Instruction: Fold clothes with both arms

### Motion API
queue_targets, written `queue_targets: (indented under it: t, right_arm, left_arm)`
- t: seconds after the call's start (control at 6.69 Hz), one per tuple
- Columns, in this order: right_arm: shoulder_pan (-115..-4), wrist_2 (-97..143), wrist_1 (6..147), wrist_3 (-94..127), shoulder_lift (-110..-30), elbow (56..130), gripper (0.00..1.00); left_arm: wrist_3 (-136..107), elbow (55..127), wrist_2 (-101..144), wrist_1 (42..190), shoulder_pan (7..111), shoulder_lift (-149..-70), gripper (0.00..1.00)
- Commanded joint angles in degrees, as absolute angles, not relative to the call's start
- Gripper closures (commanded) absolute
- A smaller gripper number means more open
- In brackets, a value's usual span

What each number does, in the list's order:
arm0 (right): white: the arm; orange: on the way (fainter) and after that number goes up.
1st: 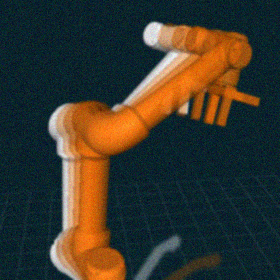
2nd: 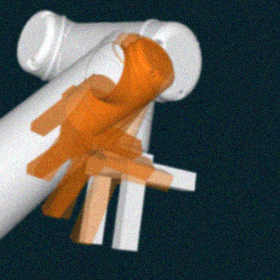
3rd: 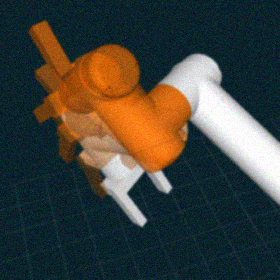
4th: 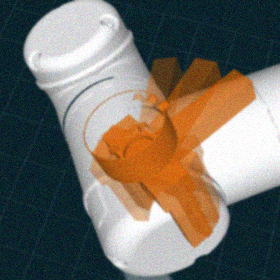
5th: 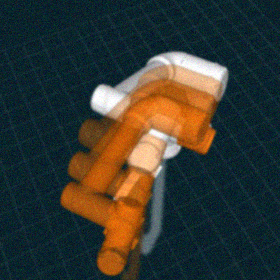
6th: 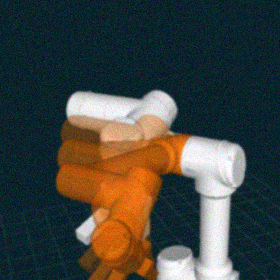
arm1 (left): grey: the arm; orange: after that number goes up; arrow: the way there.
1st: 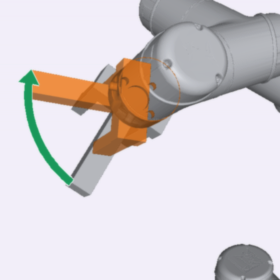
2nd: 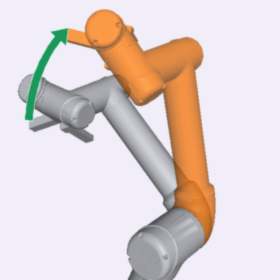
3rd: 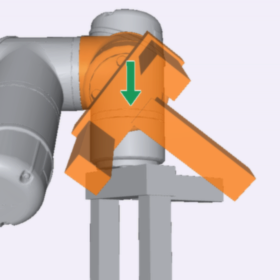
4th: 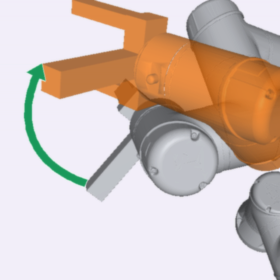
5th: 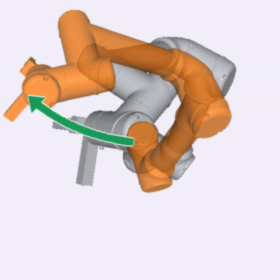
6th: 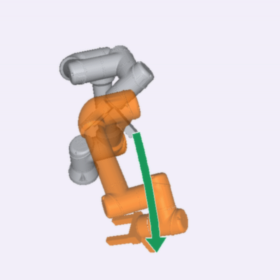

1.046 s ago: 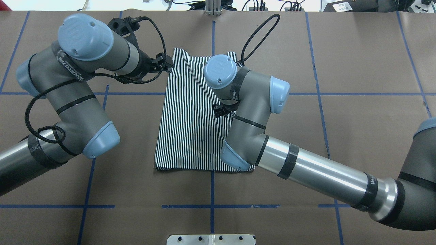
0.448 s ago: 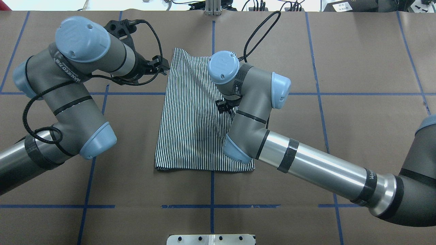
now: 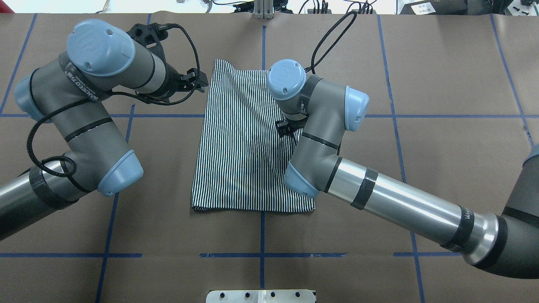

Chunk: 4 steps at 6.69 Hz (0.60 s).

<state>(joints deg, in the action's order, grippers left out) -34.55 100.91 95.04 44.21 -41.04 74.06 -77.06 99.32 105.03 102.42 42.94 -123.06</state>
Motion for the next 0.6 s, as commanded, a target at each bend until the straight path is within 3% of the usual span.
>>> queue_targets:
  t: [0.0, 0.15, 0.45]
  right_arm:
    - [-36.9, 101.16, 95.27, 40.28, -48.12, 80.12, 0.0]
    - [-37.96, 101.16, 95.27, 38.6, -52.51, 84.07, 0.0]
    - [-39.2, 101.08, 97.46, 37.88, -48.2, 83.08, 0.0]
  left_arm:
    - [-76.99, 99.32, 104.94, 102.39, 42.89, -123.05, 0.0]
    - [-77.17, 99.58, 105.03, 102.39, 42.98, -123.05, 0.0]
    - [-77.08, 100.1, 105.03, 102.39, 42.89, -122.26, 0.0]
